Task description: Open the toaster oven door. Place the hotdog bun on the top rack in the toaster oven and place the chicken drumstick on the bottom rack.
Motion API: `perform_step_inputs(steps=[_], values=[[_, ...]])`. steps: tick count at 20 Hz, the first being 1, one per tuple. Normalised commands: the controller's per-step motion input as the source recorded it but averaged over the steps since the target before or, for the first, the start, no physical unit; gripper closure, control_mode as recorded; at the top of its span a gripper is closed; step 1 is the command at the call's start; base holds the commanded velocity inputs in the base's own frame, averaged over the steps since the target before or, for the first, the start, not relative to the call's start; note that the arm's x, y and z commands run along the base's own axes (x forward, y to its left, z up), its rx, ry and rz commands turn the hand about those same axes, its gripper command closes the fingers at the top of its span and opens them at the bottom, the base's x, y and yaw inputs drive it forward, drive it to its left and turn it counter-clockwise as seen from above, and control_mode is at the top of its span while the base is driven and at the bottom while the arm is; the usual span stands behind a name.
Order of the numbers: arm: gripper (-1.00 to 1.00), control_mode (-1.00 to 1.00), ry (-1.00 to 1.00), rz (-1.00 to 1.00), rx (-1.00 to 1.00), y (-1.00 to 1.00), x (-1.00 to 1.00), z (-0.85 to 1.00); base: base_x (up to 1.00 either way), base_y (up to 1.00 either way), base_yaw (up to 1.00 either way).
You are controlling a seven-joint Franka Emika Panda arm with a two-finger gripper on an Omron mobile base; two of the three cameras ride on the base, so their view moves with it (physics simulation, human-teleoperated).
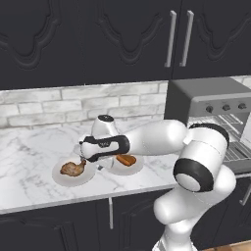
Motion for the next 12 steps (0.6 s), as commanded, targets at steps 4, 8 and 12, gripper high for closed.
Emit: perform_step_inputs(steps=[4,8,12], values=[[-1.00,-1.00,0.00,-0.02,0.00,0.04,0.25,-0.13,0.00,0.00,0.00],[-1.00,-1.00,0.00,-0.02,0.00,0.12,0.23,-0.18,0.00,0.00,0.00],[-1.00,-1.00,0.00,-0.02,-0.01,0.20,0.22,-0.18,0.00,0.00,0.00]])
